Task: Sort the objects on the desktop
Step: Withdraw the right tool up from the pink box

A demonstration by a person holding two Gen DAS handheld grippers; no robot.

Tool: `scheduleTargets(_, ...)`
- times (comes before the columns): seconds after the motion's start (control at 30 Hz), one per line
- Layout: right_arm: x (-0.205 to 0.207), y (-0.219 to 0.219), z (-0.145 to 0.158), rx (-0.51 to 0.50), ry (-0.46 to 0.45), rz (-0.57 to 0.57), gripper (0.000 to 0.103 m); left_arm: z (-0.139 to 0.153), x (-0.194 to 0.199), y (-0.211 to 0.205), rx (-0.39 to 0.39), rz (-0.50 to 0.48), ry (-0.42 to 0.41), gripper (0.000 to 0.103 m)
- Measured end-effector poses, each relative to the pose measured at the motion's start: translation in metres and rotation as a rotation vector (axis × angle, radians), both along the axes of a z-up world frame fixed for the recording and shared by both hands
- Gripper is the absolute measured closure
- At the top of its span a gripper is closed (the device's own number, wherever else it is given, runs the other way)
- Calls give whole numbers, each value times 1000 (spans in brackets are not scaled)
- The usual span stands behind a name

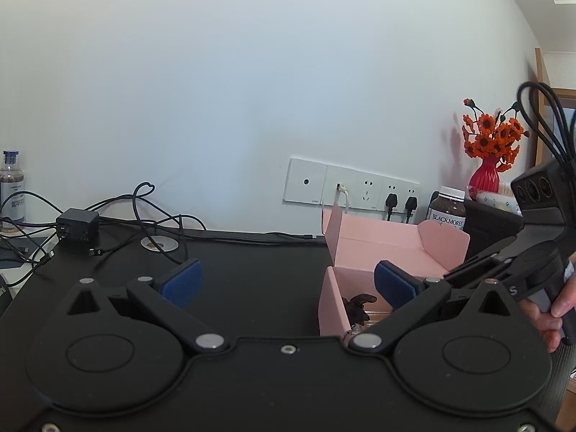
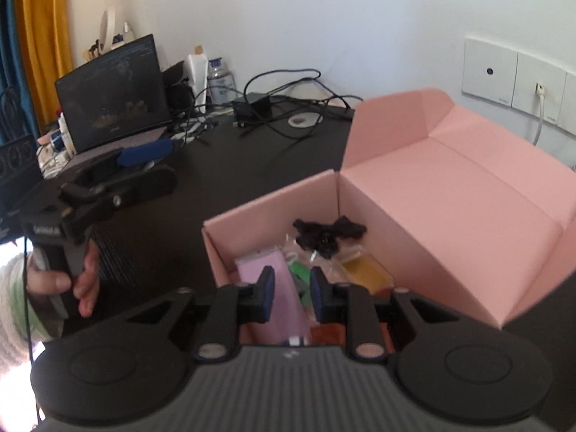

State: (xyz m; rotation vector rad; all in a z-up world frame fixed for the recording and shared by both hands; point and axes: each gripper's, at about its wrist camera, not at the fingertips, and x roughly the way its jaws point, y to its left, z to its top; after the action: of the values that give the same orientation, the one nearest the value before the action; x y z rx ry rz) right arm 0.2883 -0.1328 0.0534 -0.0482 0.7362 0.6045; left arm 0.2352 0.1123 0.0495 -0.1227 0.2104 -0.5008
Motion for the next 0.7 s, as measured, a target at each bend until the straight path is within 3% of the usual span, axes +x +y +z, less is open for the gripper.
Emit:
scheduleTargets(0.17,9,19,-2,39,5,31,80,0,0,1,-5,3,2,0)
scheduleTargets(0.33,3,32,-3,37,-22,124,80,0,0,0,-2,1,4,0)
scheduleTargets(0.47,-4,26,-3,66,29,236,80,1,-1,-1,2,1,2,0)
scheduleTargets(0.57,-14,25,2,-9,20,275,80,1,-1,-1,5,2,1,0)
scheduleTargets(0.7,-17,2,17,0,-23,179,77,1,0,-2,7,2,2,0)
